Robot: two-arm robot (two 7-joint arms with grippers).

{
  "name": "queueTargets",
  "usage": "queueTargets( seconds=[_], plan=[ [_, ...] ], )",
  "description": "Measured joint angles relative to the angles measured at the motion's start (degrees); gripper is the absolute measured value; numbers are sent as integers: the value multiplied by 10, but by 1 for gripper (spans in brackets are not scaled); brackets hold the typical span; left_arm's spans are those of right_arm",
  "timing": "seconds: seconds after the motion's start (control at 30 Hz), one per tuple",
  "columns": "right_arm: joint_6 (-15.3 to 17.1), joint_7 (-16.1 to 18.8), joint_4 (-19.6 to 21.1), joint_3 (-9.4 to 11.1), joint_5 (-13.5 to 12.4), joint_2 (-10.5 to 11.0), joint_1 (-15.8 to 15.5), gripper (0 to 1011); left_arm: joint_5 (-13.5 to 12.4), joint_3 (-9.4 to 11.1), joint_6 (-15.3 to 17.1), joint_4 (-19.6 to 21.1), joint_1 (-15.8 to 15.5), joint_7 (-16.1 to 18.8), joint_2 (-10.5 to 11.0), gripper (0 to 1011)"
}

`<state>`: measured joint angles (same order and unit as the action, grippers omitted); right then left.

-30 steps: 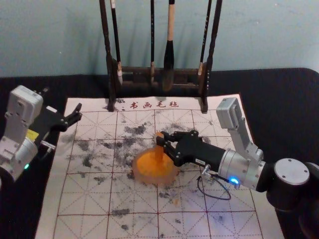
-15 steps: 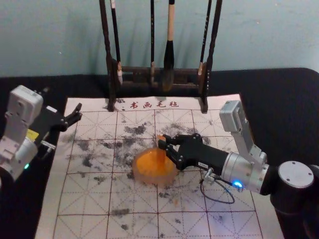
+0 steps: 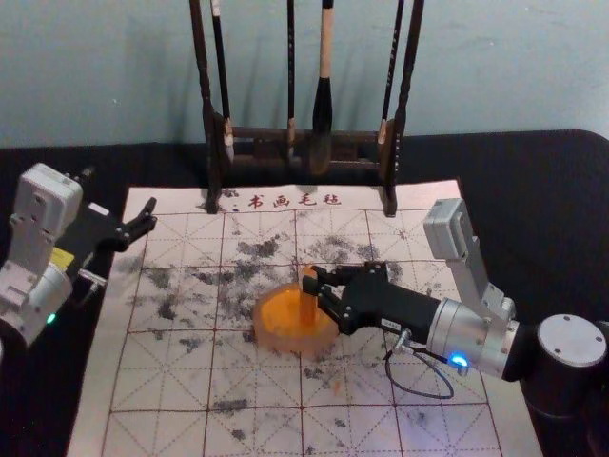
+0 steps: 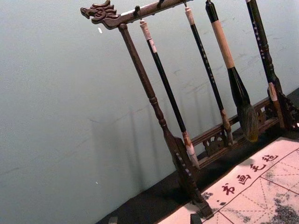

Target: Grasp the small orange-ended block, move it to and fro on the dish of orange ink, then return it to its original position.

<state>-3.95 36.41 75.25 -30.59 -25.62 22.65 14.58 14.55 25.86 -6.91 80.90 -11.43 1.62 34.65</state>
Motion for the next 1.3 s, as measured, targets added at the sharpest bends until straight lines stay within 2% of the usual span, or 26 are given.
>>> queueTargets(
  seconds=[0.53, 1.3],
  plan=[
    [2, 3, 7, -12, -1, 1, -4, 138, 0, 0, 0, 0, 0, 0, 0, 1002],
    [-3, -2, -19, -27, 8, -26, 17, 138, 0, 0, 0, 0, 0, 0, 0, 1001]
  ],
)
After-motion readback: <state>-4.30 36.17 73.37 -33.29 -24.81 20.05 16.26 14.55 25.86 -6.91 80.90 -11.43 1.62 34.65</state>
